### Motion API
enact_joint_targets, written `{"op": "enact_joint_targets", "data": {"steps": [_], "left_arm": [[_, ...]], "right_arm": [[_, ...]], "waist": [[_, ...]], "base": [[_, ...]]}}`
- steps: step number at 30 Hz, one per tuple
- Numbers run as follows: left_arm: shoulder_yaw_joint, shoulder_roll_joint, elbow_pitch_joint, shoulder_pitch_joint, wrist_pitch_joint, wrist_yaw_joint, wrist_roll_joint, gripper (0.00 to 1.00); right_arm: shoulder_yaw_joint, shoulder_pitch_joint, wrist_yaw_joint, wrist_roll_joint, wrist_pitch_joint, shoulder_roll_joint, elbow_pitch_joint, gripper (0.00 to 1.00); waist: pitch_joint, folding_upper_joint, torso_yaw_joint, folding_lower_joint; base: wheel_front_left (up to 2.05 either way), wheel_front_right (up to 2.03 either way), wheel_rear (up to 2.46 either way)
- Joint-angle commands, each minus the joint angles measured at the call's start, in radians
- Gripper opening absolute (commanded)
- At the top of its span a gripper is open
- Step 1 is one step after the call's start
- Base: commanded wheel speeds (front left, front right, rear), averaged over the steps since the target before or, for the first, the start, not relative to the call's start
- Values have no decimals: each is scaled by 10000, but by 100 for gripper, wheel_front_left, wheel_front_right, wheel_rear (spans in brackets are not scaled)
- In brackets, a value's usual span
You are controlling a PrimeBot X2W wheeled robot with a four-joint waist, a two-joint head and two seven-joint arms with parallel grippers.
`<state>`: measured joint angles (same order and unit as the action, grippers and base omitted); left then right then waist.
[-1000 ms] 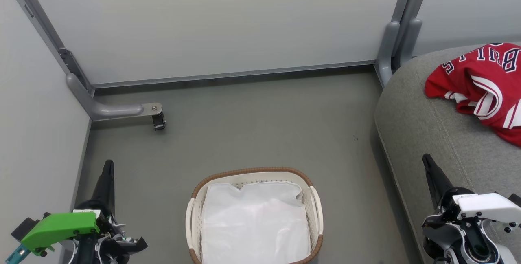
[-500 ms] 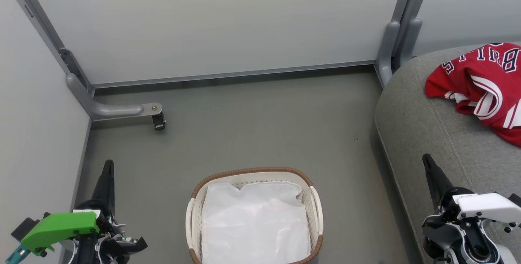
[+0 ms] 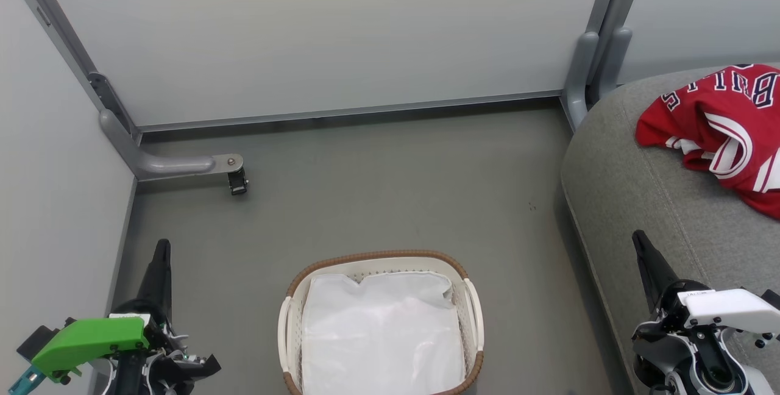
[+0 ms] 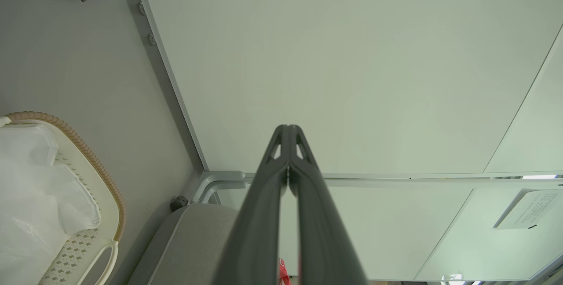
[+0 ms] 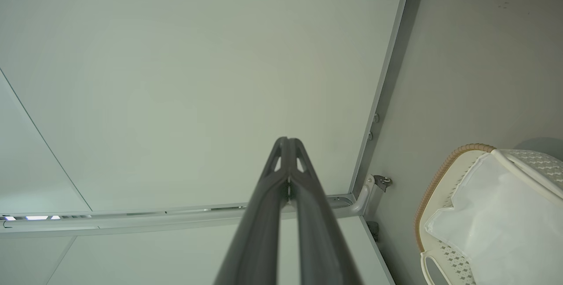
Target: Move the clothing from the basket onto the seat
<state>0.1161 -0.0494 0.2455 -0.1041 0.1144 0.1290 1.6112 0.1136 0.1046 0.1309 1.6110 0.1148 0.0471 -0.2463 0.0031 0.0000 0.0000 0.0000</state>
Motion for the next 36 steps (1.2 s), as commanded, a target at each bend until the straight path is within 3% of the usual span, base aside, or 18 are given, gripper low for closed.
{"op": "enact_joint_targets", "data": {"steps": [1,36], "left_arm": [[6,-5,-17,-96,29,55,32,0],[4,-5,-17,-96,28,56,32,0]], "right_arm": [[18,73,-3,40,21,60,42,0],[17,73,-3,40,20,60,42,0]], "waist": [[0,0,0,0],[0,0,0,0]], "base": [[0,0,0],[0,0,0]]}}
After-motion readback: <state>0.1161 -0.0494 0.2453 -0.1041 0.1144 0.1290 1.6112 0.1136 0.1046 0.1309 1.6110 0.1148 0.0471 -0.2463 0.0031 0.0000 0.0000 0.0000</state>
